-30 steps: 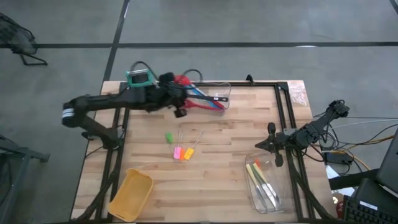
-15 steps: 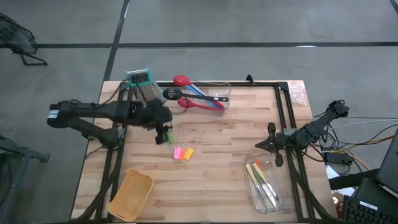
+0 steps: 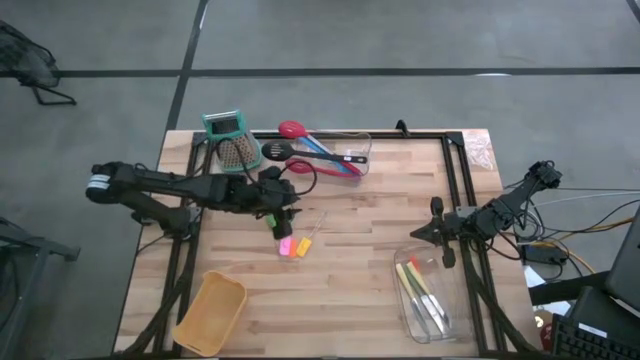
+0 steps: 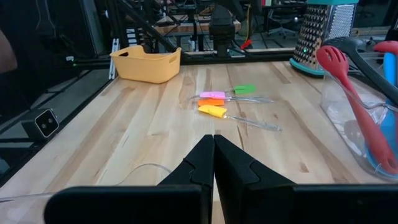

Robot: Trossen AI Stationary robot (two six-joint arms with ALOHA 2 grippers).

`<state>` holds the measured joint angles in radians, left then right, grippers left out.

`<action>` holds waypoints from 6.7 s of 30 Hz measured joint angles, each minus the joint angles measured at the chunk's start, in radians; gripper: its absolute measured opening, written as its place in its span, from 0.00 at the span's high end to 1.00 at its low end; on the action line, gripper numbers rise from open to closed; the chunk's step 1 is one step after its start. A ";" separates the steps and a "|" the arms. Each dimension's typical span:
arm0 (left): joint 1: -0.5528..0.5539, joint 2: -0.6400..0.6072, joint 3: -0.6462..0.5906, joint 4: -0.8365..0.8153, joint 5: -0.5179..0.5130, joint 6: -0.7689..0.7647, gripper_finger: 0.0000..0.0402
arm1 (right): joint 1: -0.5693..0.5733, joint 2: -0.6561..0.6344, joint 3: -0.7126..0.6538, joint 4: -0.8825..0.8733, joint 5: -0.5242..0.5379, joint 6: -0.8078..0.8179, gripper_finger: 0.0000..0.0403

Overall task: Pick & Place Kitchen Items
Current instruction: Put the pink spatula into the yellow bin

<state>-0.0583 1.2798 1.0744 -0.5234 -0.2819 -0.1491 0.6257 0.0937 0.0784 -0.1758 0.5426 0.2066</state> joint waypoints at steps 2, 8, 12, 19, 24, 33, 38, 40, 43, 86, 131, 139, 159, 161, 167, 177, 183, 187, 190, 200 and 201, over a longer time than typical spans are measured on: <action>-0.002 0.002 0.000 0.000 0.000 -0.004 0.61 | 0.000 0.000 0.000 0.000 0.000 0.000 0.98; -0.002 -0.002 0.000 0.051 -0.001 -0.001 0.61 | 0.000 0.000 0.000 0.000 0.000 0.000 0.98; -0.002 -0.004 0.000 0.074 -0.001 0.032 0.61 | 0.000 0.000 0.000 0.000 0.000 0.000 0.98; -0.002 -0.004 0.000 0.064 -0.001 -0.147 0.61 | 0.000 0.000 0.000 0.000 0.000 0.000 0.98; -0.007 -0.004 -0.001 -0.036 -0.017 -0.433 0.61 | 0.000 0.000 0.000 0.000 0.000 0.000 0.98; -0.052 0.016 -0.155 0.000 -0.156 -0.685 0.61 | 0.000 0.000 0.000 0.000 0.000 0.000 0.98; -0.053 0.036 -0.238 0.072 -0.199 -0.739 0.61 | 0.000 0.000 0.000 0.000 0.000 0.000 0.98; -0.053 0.039 -0.254 0.087 -0.197 -0.761 0.61 | 0.000 0.000 0.000 0.000 0.000 0.000 0.98; -0.053 0.039 -0.263 0.085 -0.191 -0.767 0.61 | 0.000 0.000 0.000 0.000 0.000 0.001 0.98; -0.073 0.338 -0.163 -0.016 -0.303 -0.931 0.61 | 0.000 0.000 0.000 0.000 0.000 0.000 0.98; -0.070 0.443 -0.159 0.042 -0.180 -0.900 0.68 | 0.000 0.000 0.000 0.000 0.000 0.000 0.98; -0.070 0.438 -0.143 0.038 -0.188 -0.859 0.92 | 0.000 0.000 0.000 0.000 0.000 0.000 0.98; -0.155 0.402 0.105 -0.344 -0.110 -0.764 0.98 | 0.000 0.000 0.000 0.000 0.000 0.000 0.98; -0.200 0.385 0.132 -0.399 -0.116 -0.798 0.98 | 0.000 0.000 0.000 0.000 0.000 0.000 0.98; -0.410 0.335 0.188 -0.491 -0.132 -0.966 0.98 | 0.000 0.000 0.000 0.000 0.000 0.000 0.98; -0.769 0.288 0.221 -0.550 -0.222 -1.293 0.98 | 0.000 0.000 0.000 0.000 0.000 0.000 0.98; -0.951 0.288 0.210 -0.647 -0.240 -1.554 0.98 | 0.000 0.000 0.000 0.000 0.000 0.000 0.98; -1.058 0.288 0.204 -0.646 -0.240 -1.611 0.98 | 0.000 0.000 0.000 0.000 0.000 0.000 0.98; -1.121 0.288 0.200 -0.644 -0.240 -1.627 0.98 | 0.000 0.000 0.000 0.000 0.000 0.000 0.98; -1.199 0.288 0.155 -0.656 -0.206 -1.814 0.98 | 0.000 0.000 0.000 0.000 0.000 0.000 0.98; -1.201 0.288 0.150 -0.656 -0.205 -1.826 0.98 | 0.000 0.000 0.000 0.000 0.000 0.000 0.98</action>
<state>-1.2591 1.5681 1.2241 -1.1789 -0.4866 -1.9748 0.6258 0.0937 0.0784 -0.1757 0.5426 0.2066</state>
